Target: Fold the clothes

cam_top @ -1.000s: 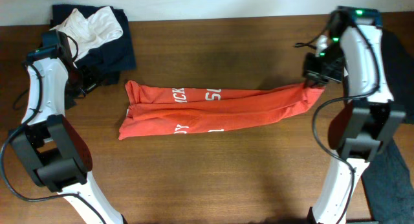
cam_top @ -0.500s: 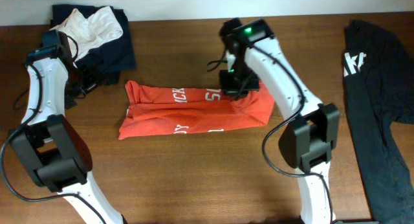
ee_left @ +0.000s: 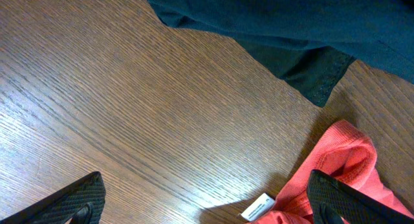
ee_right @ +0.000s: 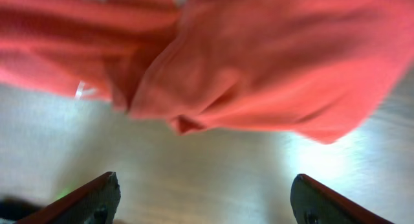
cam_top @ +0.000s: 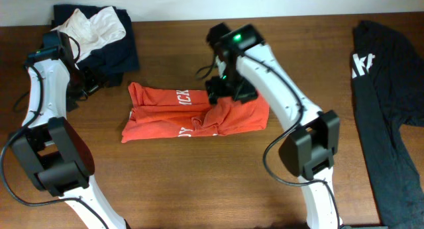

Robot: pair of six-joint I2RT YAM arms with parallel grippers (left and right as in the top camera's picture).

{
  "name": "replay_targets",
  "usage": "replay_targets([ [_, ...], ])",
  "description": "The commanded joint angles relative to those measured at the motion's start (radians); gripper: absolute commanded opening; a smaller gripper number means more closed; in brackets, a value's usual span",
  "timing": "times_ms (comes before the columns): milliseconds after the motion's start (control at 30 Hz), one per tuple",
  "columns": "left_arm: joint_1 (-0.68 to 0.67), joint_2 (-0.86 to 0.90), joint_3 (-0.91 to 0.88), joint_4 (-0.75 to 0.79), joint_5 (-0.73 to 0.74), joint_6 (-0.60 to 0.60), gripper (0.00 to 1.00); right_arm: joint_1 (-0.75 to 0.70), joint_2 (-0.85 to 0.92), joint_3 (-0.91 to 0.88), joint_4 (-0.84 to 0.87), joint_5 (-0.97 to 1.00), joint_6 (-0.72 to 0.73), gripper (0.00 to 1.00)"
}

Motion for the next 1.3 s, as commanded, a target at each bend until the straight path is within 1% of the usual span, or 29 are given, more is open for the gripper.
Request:
replay_targets([
  [0,0.001,-0.005,0.011,0.000,0.011,0.000,0.99,-0.094,0.018,0.015,0.048,0.037,-0.076,0.88],
  [100,0.001,-0.005,0.011,0.000,0.011,0.000,0.99,-0.115,0.018,-0.031,0.143,0.035,-0.082,0.86],
  [133,0.001,-0.005,0.011,0.000,0.011,0.000,0.99,-0.106,0.018,-0.058,0.172,0.018,-0.082,0.82],
  [167,0.001,-0.005,0.011,0.000,0.011,0.000,0.99,-0.084,0.020,-0.097,0.215,0.018,-0.100,0.80],
  [233,0.001,-0.005,0.011,0.000,0.011,-0.001,0.99,-0.038,0.022,-0.145,0.278,0.033,-0.150,0.79],
  [367,0.001,-0.005,0.011,0.000,0.011,0.000,0.99,0.067,0.056,-0.185,0.403,0.154,-0.153,0.77],
  [467,0.001,-0.005,0.011,0.000,0.011,0.000,0.99,0.097,0.119,-0.185,0.420,0.169,-0.145,0.74],
  [533,0.001,-0.005,0.011,-0.001,0.011,0.000,0.99,0.096,0.151,-0.185,0.421,0.179,-0.144,0.74],
  [600,0.001,-0.005,0.011,0.000,0.011,0.000,0.99,0.095,0.168,-0.186,0.422,0.227,-0.141,0.73],
  [667,0.001,-0.005,0.011,0.000,0.011,0.000,0.99,0.095,0.179,-0.186,0.425,0.240,-0.142,0.70],
  [700,0.001,-0.005,0.011,0.000,0.011,0.000,0.99,0.095,0.181,-0.187,0.429,0.240,-0.141,0.62],
  [733,0.001,-0.005,0.011,0.000,0.011,0.000,0.99,0.095,0.182,-0.188,0.436,0.240,-0.141,0.49],
  [800,0.001,-0.005,0.011,0.000,0.011,0.000,0.99,0.094,0.181,-0.187,0.447,0.242,-0.134,0.34],
  [900,0.001,-0.005,0.011,0.000,0.011,0.000,0.99,0.083,0.180,-0.184,0.435,0.248,-0.122,0.04],
  [1000,0.001,-0.005,0.011,0.001,0.011,0.000,0.99,0.080,0.180,-0.137,0.386,0.248,-0.121,0.04],
  [1100,0.001,-0.005,0.011,0.000,0.011,0.000,0.99,0.080,0.179,-0.001,0.281,0.242,-0.093,0.04],
  [1200,0.001,-0.005,0.011,0.000,0.011,0.000,0.99,0.083,0.179,0.122,0.212,0.121,-0.092,0.04],
  [1267,0.001,-0.005,0.011,0.000,0.010,0.000,0.99,0.083,0.179,0.118,0.210,0.025,-0.092,0.04],
])
